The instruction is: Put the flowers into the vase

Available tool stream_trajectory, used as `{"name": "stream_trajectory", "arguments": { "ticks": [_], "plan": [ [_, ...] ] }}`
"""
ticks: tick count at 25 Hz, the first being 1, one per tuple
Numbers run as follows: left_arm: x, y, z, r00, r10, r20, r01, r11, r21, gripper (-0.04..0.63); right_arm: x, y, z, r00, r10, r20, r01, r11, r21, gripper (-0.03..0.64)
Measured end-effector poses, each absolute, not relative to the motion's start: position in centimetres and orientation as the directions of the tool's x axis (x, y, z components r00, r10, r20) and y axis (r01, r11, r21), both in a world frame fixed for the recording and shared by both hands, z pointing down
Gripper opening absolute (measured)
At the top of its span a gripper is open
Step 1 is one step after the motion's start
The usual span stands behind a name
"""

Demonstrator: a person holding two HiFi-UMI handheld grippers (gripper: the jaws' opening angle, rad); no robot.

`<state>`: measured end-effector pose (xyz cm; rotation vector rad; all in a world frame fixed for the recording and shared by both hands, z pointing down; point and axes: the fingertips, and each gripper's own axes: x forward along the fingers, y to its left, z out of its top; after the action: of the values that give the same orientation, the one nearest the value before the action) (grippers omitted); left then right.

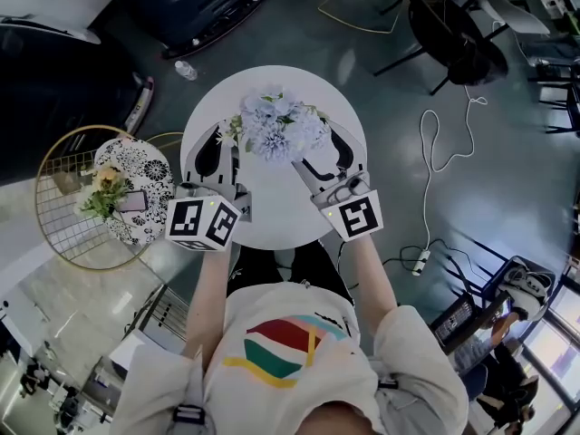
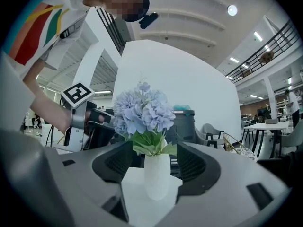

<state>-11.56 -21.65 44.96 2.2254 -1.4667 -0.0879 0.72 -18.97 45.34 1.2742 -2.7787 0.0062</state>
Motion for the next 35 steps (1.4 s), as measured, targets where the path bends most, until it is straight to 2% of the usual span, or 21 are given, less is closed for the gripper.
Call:
{"name": "stream_trajectory", "arguments": {
  "ticks": [16,35],
  "plan": [
    [-12.0,-20.9,45.8,0.4,-0.89,0.22,-0.865,-0.287,0.411,0.006,3.1,-18.3,44.8,-0.588,-0.805,0.075,-0.808,0.589,-0.011,0.281],
    [-12.0,-19.4,46.2,0.387,-0.891,0.235,-0.883,-0.285,0.372,0.006,4.1,-17.1,44.9,-0.575,-0.813,0.09,-0.818,0.574,-0.035,0.281]
  ]
}}
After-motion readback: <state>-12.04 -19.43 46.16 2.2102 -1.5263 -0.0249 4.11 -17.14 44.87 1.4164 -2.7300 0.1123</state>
